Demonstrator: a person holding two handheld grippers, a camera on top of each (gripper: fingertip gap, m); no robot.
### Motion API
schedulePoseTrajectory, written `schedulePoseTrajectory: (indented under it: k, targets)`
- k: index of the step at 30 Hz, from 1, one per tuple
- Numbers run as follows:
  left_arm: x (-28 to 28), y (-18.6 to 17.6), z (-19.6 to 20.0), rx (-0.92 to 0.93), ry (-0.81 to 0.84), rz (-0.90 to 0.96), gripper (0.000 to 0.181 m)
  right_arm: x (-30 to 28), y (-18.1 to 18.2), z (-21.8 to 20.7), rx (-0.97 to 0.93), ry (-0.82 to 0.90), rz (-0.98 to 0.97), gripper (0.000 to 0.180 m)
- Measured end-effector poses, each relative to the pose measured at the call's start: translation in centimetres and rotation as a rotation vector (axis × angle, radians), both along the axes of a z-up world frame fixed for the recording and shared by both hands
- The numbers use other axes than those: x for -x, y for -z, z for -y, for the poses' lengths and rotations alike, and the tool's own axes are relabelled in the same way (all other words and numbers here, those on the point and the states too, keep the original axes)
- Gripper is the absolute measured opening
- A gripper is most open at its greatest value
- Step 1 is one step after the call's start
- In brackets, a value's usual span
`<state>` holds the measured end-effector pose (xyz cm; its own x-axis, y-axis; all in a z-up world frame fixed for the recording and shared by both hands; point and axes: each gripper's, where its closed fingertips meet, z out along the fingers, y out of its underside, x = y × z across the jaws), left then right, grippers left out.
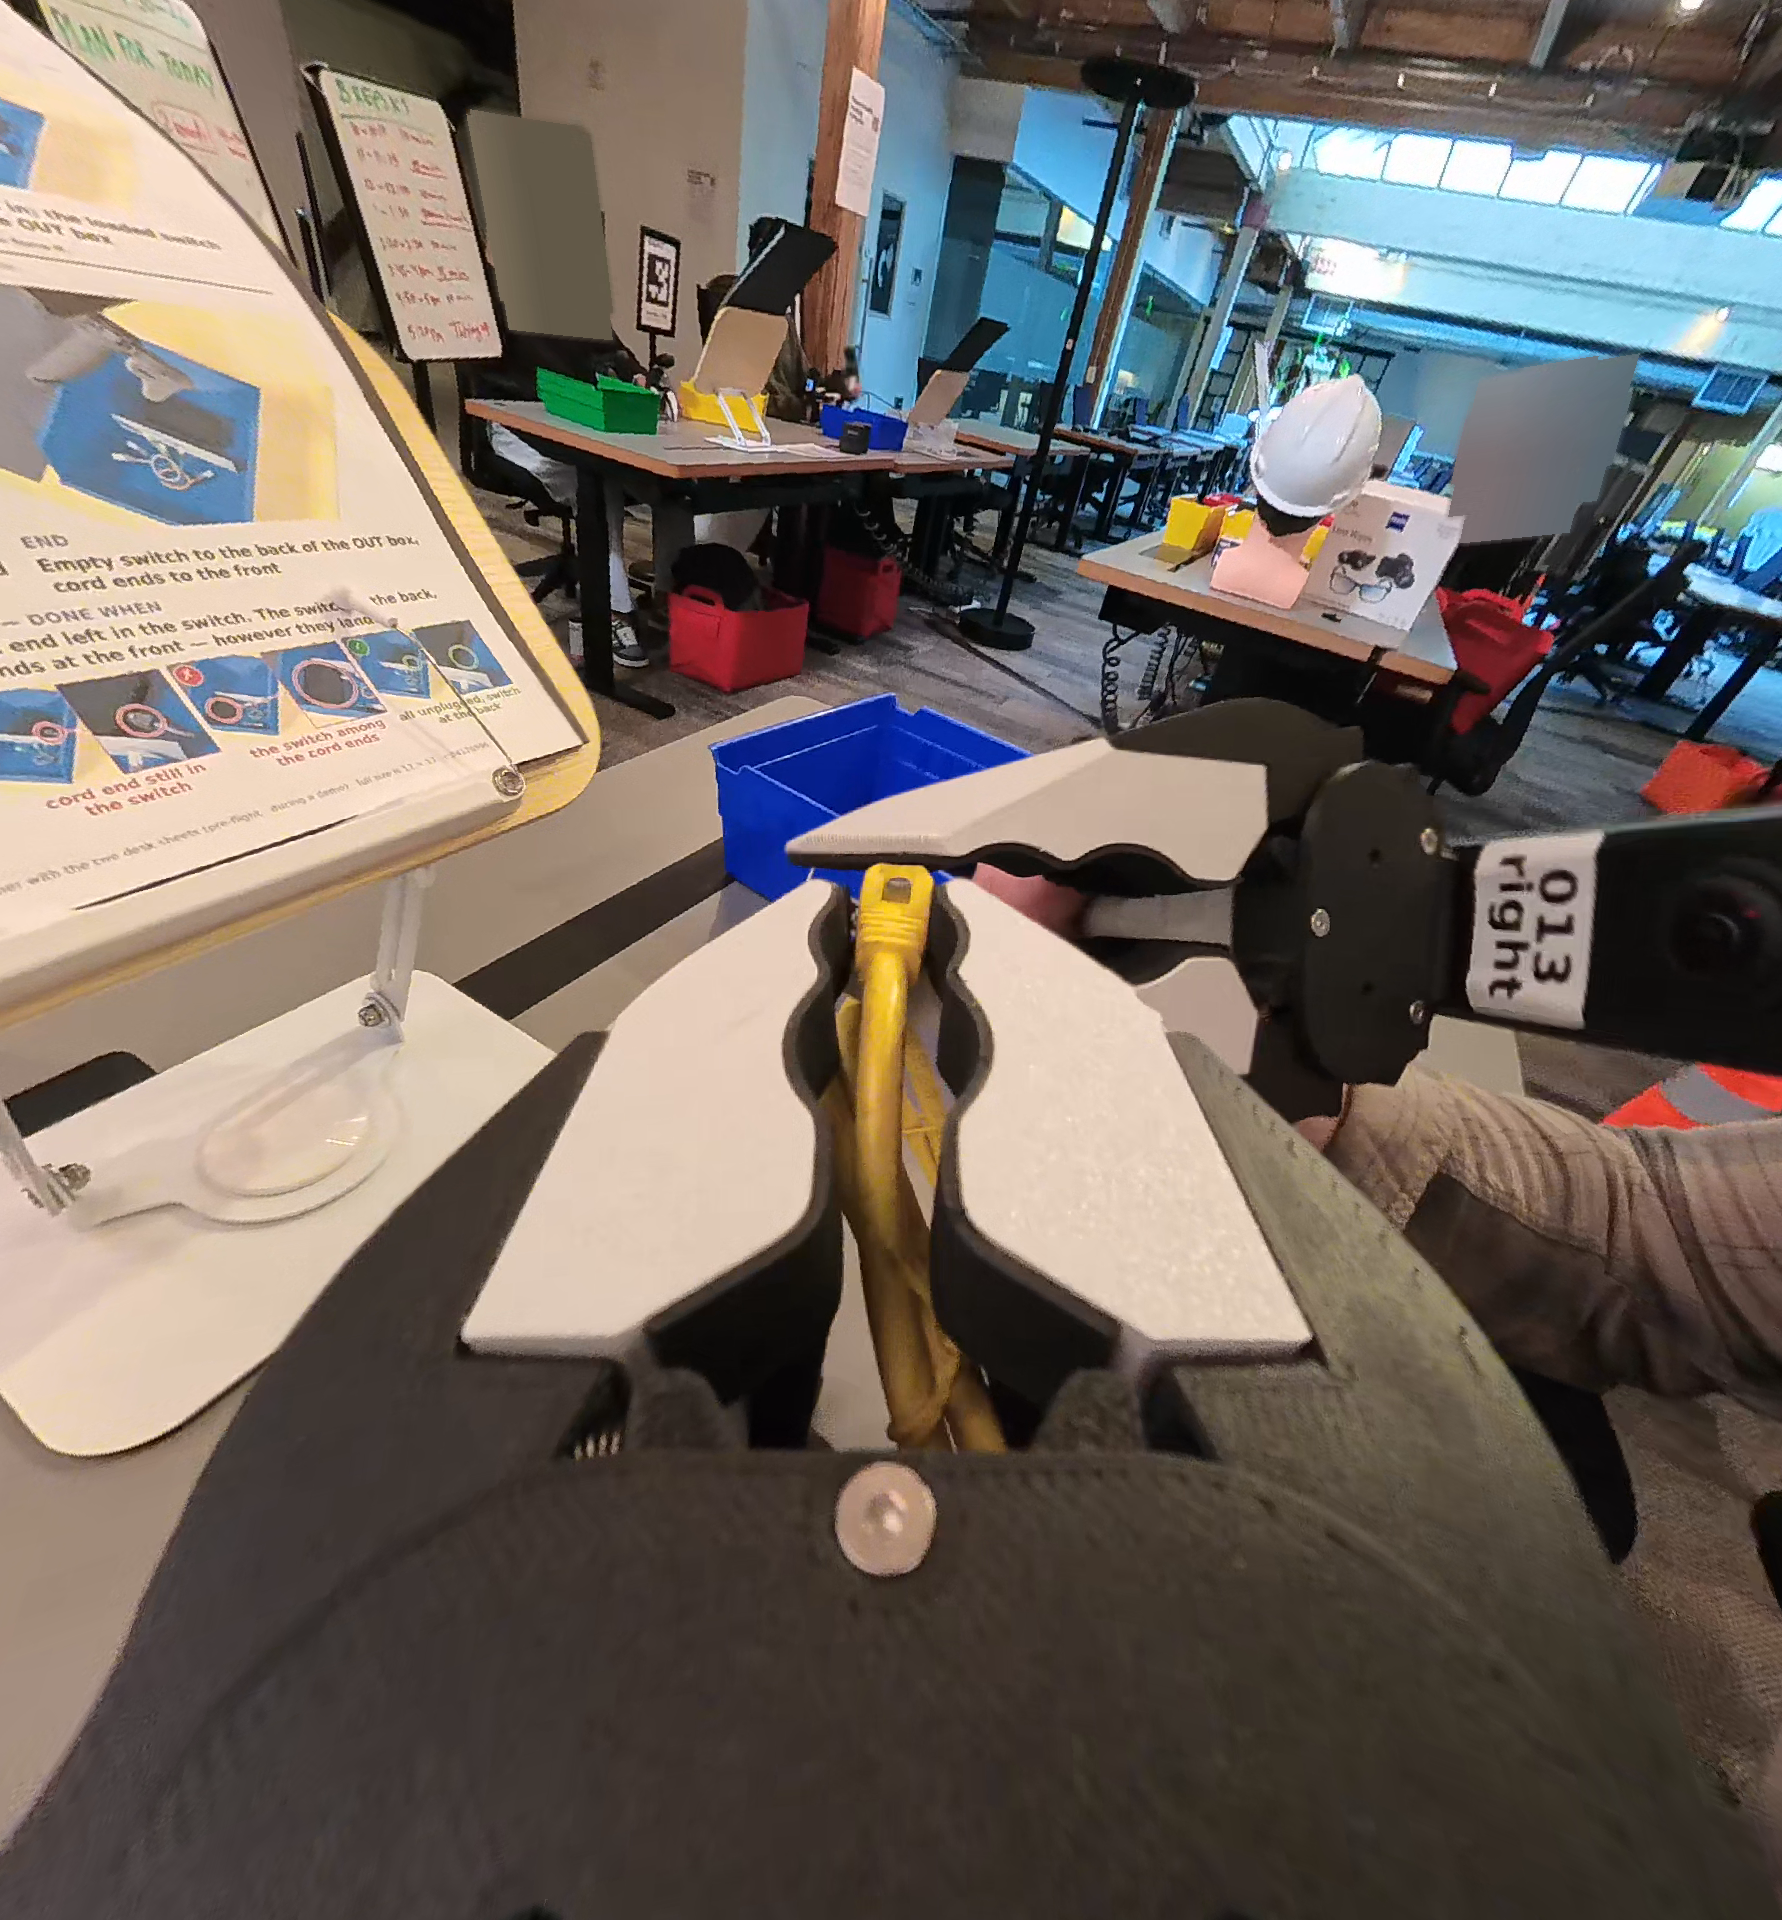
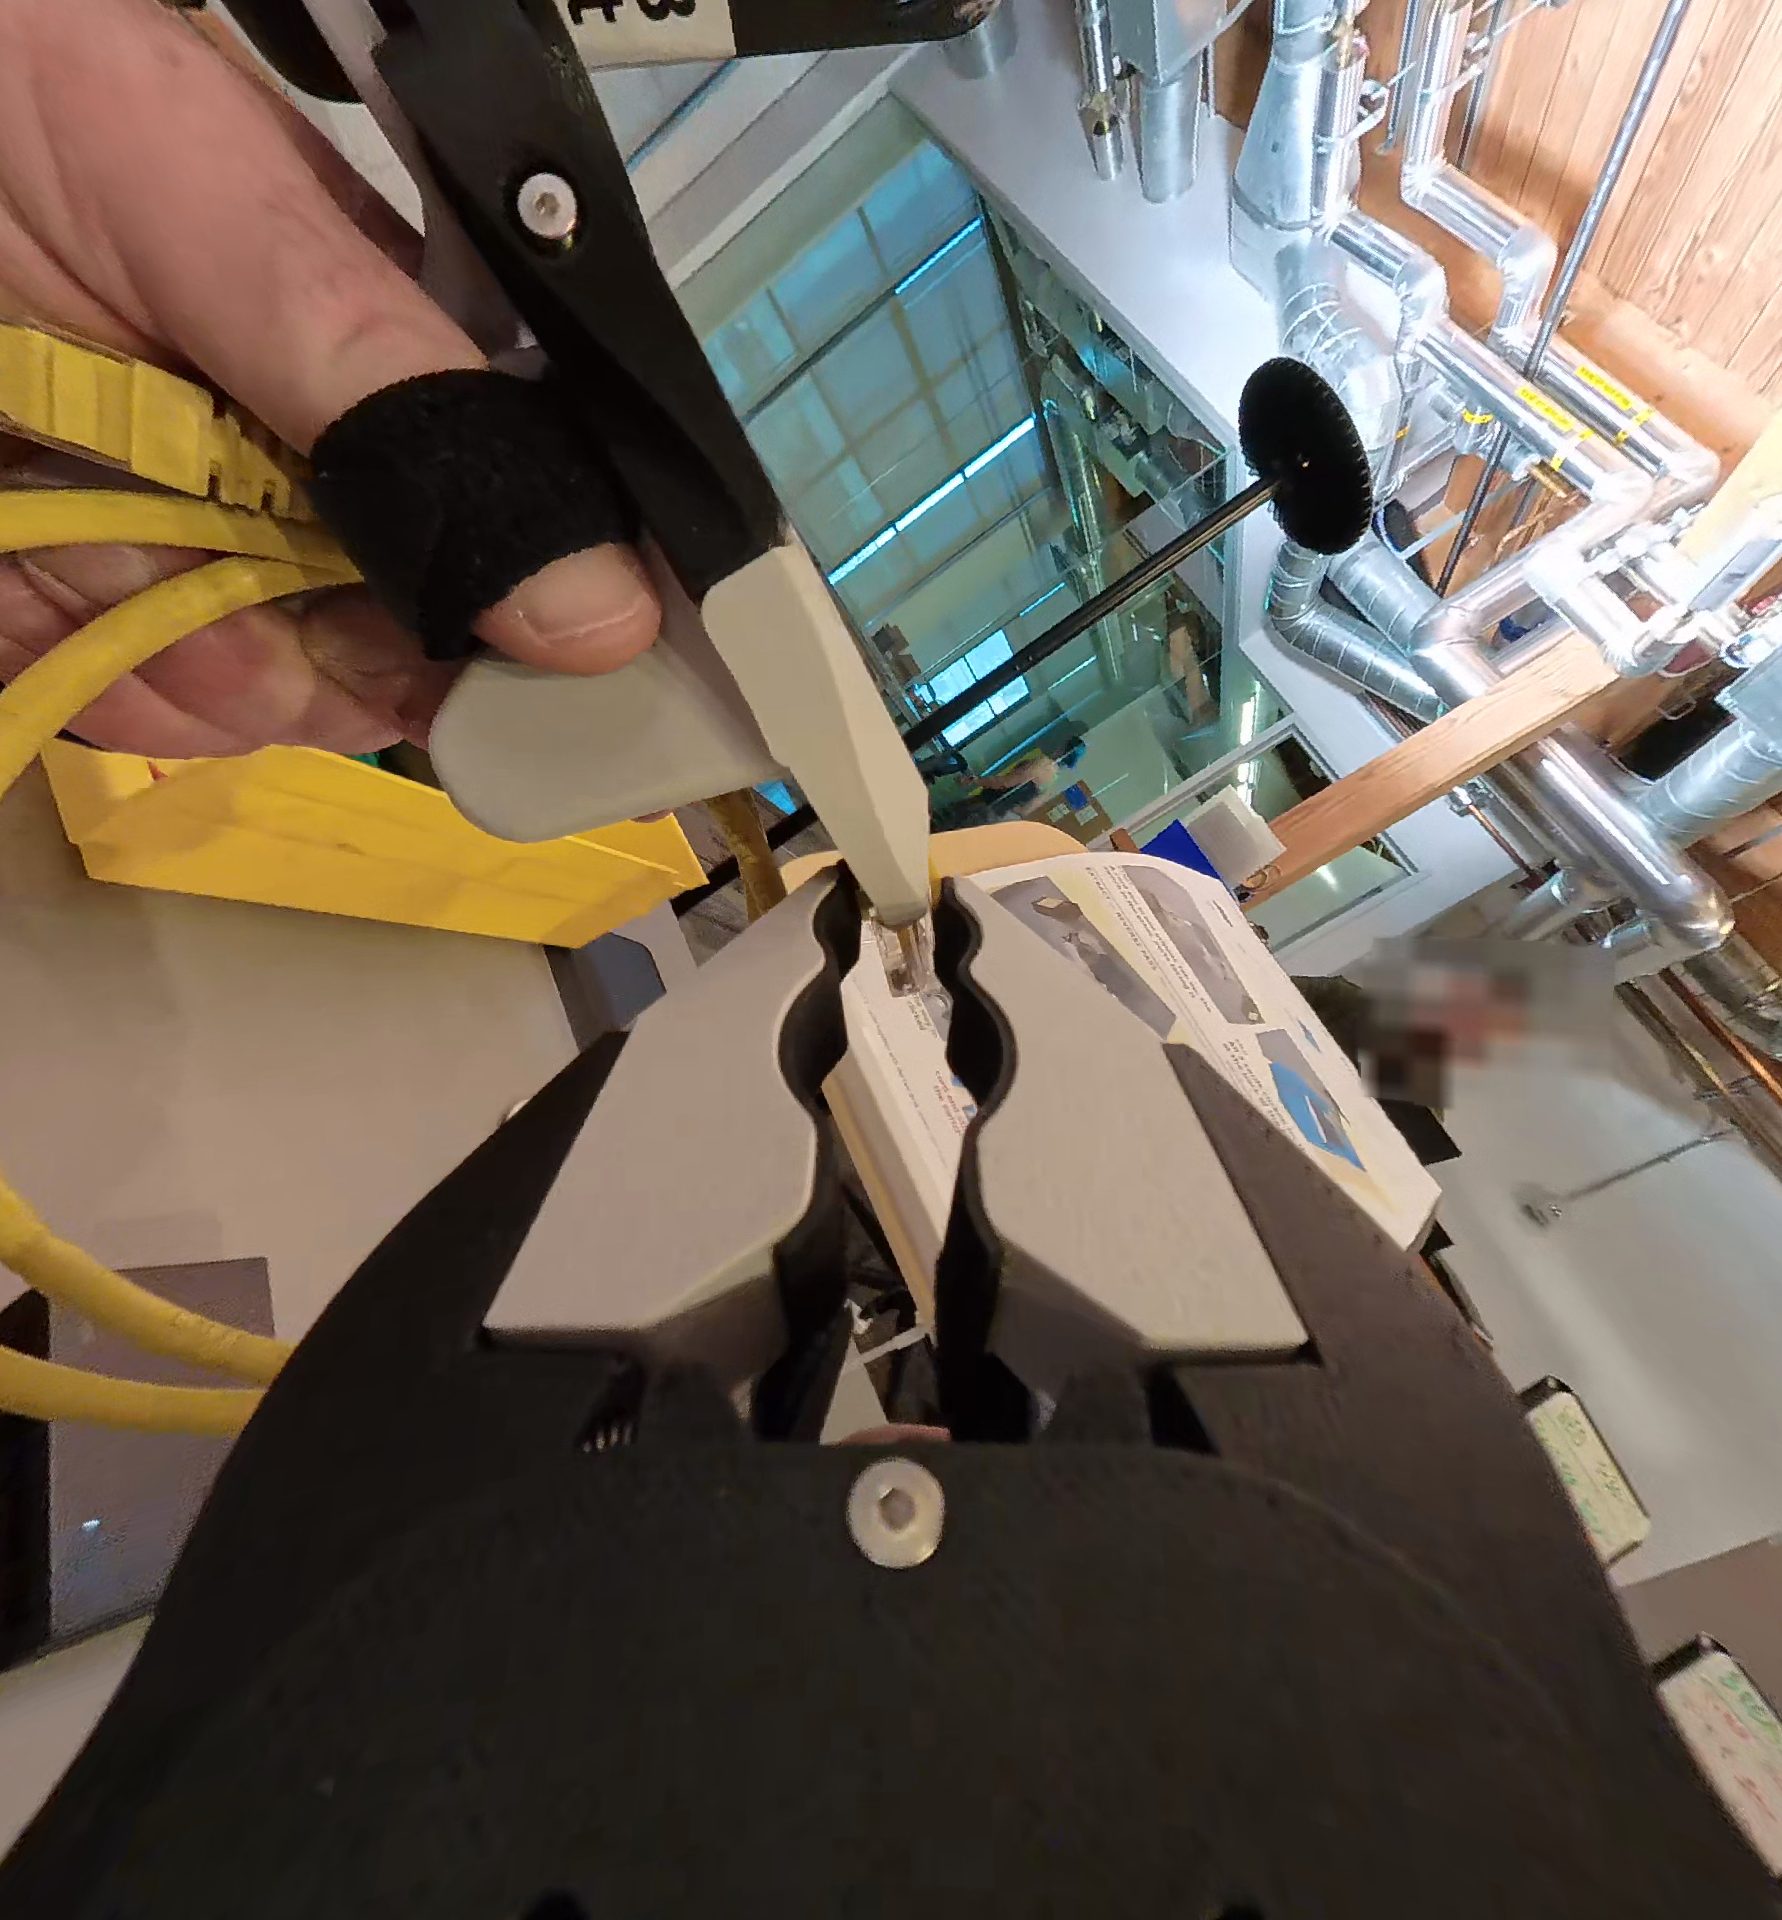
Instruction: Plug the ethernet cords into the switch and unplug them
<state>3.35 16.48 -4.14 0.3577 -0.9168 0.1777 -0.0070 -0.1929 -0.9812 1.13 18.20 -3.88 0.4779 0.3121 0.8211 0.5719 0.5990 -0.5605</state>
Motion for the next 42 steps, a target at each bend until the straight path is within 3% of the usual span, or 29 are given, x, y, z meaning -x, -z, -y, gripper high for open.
schedulePoseTrajectory:
  k: [8, 11, 27, 42]
  targets:
    - [-0.1, 0.3, -0.2, 0.043, -0.006, 0.057, 0.024, 0.0, 0.5, -0.6, 0.003, 0.04, 0.011, 0.012]
    - [0.3, 0.3, -0.4, 0.022, -0.026, 0.031, 0.015, 0.1, 0.4, -0.5, 0.005, 0.039, 0.002, 0.012]
    - [0.7, 0.6, -0.6, -0.007, -0.055, -0.002, 0.014, -0.1, 0.6, -0.7, 0.029, 0.052, 0.005, 0.011]
    - [1.6, 0.2, -3.0, -0.242, -0.257, -0.072, 0.013, -1.6, 1.0, -2.2, 0.092, 0.054, 0.024, 0.018]
